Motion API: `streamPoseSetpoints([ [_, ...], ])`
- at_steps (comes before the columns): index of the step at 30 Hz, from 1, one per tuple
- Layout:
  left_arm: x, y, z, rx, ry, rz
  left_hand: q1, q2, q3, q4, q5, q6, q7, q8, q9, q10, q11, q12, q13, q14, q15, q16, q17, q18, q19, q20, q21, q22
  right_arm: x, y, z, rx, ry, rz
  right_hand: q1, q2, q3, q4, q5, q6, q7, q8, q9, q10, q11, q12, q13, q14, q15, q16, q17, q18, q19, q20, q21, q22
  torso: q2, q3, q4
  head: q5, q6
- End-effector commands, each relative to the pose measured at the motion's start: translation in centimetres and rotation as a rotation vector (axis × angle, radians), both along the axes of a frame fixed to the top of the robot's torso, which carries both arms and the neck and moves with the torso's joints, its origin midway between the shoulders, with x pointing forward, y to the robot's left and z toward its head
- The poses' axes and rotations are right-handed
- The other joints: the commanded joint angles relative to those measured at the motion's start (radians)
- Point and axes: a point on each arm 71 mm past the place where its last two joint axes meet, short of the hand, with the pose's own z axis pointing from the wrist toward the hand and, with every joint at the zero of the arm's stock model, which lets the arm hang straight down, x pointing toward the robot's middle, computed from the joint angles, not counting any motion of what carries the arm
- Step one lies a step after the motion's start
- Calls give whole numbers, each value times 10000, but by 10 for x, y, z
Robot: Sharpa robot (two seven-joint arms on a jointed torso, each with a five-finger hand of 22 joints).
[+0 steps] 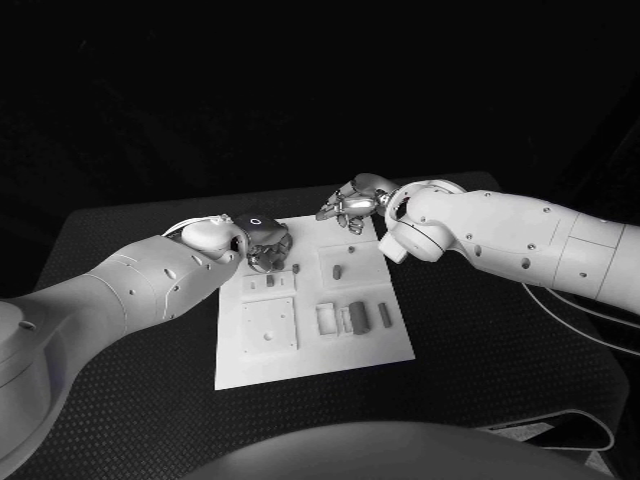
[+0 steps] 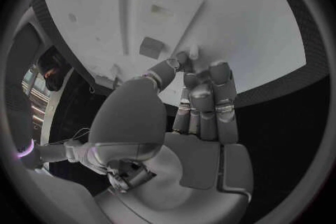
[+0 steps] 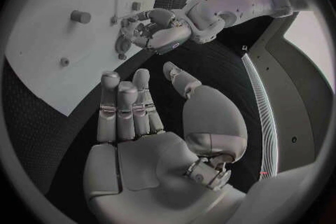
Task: Assemble the parts on the task board
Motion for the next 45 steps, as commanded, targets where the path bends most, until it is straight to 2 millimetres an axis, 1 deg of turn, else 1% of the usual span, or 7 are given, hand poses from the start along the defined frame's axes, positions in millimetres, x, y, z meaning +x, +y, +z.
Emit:
streamPoseSetpoints([
  [1,-7,0,-11,153,166,-265,-104,-3,-4,16,461,221,104,91,45,105,105,68,-16,59,97,97,30,319,82,81,105,233,0,2,1,-26,-40,184,-77,2,20,-36,12,-47,101,48,-6,-67,6,32,-13,16,-78,-28,-15,302,39,-34,-58,100,-3,-1,2,9,7],
  [6,-7,0,-10,75,130,-293,-143,9,-24,-3,766,513,144,210,74,455,144,-3,-113,278,139,156,72,245,275,219,194,205,0,1,1,-30,-44,164,-80,1,19,-34,12,-47,101,48,-6,-67,6,33,-14,16,-78,-28,-15,302,39,-34,-58,100,-2,-9,1,32,18],
  [19,-6,5,-7,-557,-9,-142,-350,123,-16,120,1477,495,154,122,-3,681,149,-199,-208,403,138,92,125,246,395,218,180,182,0,0,1,-30,-62,135,-89,-3,20,-30,13,-47,101,48,-7,-68,6,35,-16,16,-78,-28,-15,302,39,-34,-59,100,-7,-14,10,50,53],
  [30,-4,9,-1,-1248,-361,177,-565,37,-127,259,1407,437,161,68,-39,707,152,-221,-188,466,137,68,150,274,462,199,170,174,0,-2,1,-39,-69,102,-93,-5,22,-29,14,-47,101,50,-7,-68,5,36,-17,16,-78,-27,-15,302,39,-34,-59,101,-5,-15,7,85,108],
  [32,-3,12,0,-1422,-374,314,-716,-1,-203,404,1083,410,157,42,-56,716,150,-237,-176,495,129,43,163,296,489,187,147,163,0,-2,1,-42,-66,101,-94,-6,22,-29,14,-47,100,50,-7,-68,5,37,-18,16,-78,-27,-15,302,39,-34,-59,101,-5,-14,12,103,124],
  [34,-2,13,1,-1485,-368,390,-773,-18,-238,452,1018,400,159,33,-62,719,148,-242,-171,503,131,35,170,299,496,188,140,163,0,-2,1,-44,-65,97,-94,-7,23,-29,14,-46,100,50,-7,-68,5,37,-18,16,-78,-27,-15,302,39,-34,-59,101,-5,-13,12,103,124],
  [45,2,21,10,-1799,-728,589,-805,-8,-264,501,983,396,155,26,-69,731,144,-246,-162,518,126,27,182,312,512,181,132,164,0,-3,1,-48,-67,86,-94,-10,27,-30,15,-46,100,51,-7,-68,4,39,-20,15,-79,-27,-16,302,39,-35,-60,102,-3,0,-2,156,209],
])
